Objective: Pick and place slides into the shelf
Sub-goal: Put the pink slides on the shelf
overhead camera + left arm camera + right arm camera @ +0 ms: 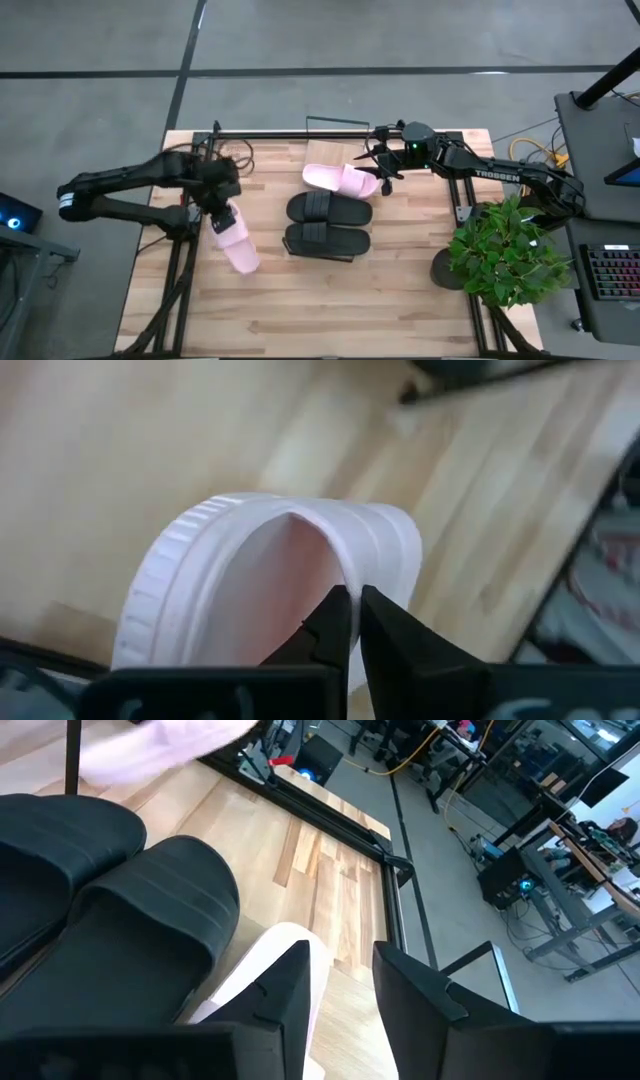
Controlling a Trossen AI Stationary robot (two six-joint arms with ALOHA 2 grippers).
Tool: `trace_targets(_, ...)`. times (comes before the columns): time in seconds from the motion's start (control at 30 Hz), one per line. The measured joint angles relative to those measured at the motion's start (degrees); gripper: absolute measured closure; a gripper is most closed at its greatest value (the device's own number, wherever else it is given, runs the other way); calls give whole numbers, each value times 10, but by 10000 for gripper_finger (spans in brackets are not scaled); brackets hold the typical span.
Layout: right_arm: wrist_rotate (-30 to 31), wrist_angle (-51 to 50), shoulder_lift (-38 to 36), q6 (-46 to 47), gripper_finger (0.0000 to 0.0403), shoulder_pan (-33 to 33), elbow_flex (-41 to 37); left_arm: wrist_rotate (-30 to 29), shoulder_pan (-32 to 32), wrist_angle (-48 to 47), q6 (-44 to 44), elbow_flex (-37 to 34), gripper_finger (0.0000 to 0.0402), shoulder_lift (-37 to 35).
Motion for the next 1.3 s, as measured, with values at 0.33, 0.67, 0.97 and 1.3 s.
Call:
trace_targets(0.33, 0, 1, 0, 0, 303, 0, 0, -58, 0, 1, -10, 79, 402, -36)
trace_targets(0.67, -1, 23, -13, 18, 308, 0, 0, -187, 0, 2, 23, 162, 402, -41)
trace_targets(0.97, -2, 30, -31, 36, 312, 0, 0, -269, 0, 41, 28, 217, 402, -50)
trace_targets(1.3, -10, 82, -48, 150, 309, 1, 0, -282, 0, 282, 187, 189, 401, -52)
